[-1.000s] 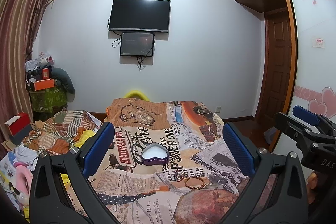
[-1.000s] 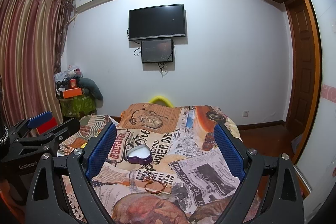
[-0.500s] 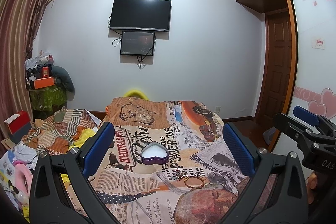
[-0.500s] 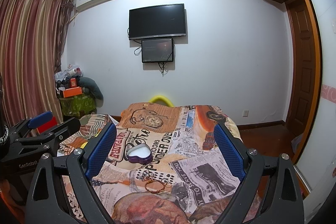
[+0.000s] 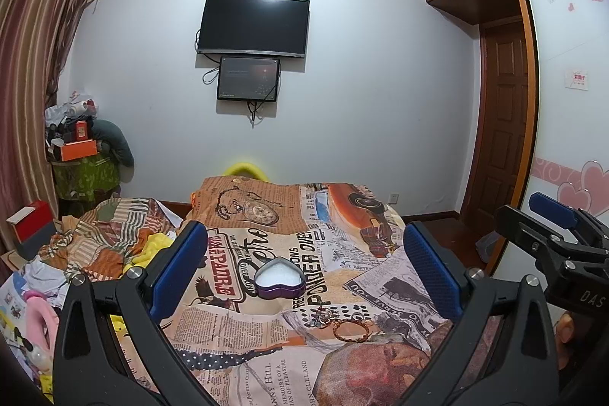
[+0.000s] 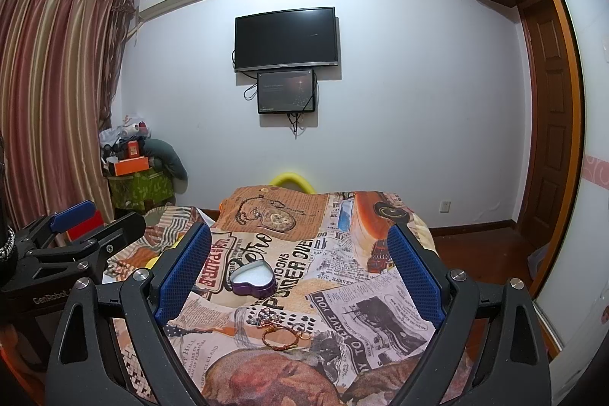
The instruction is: Organize jewelry
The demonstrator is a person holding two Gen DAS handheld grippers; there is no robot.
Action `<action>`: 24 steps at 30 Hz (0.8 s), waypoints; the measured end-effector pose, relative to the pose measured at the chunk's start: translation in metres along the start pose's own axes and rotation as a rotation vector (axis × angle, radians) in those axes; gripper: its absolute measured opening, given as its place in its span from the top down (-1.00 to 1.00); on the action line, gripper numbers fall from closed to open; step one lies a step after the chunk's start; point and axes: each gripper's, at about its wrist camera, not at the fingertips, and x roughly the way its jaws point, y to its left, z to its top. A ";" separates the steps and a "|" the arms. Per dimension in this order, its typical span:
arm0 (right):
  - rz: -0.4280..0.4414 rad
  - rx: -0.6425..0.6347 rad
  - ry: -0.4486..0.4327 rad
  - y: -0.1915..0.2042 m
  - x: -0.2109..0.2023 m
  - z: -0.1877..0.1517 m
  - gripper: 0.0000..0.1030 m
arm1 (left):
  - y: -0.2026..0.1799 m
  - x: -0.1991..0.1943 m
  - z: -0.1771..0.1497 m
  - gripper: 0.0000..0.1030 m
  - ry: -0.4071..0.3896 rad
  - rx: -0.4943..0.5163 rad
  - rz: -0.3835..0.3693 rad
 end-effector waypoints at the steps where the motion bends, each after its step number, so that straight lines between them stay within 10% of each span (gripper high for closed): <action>1: 0.000 0.000 0.000 0.000 0.000 0.000 -0.79 | -0.001 0.000 0.000 -1.00 0.000 0.000 0.000; 24: 0.002 0.002 0.041 -0.005 0.016 -0.007 -0.79 | -0.004 0.020 -0.008 -1.00 0.036 0.005 0.004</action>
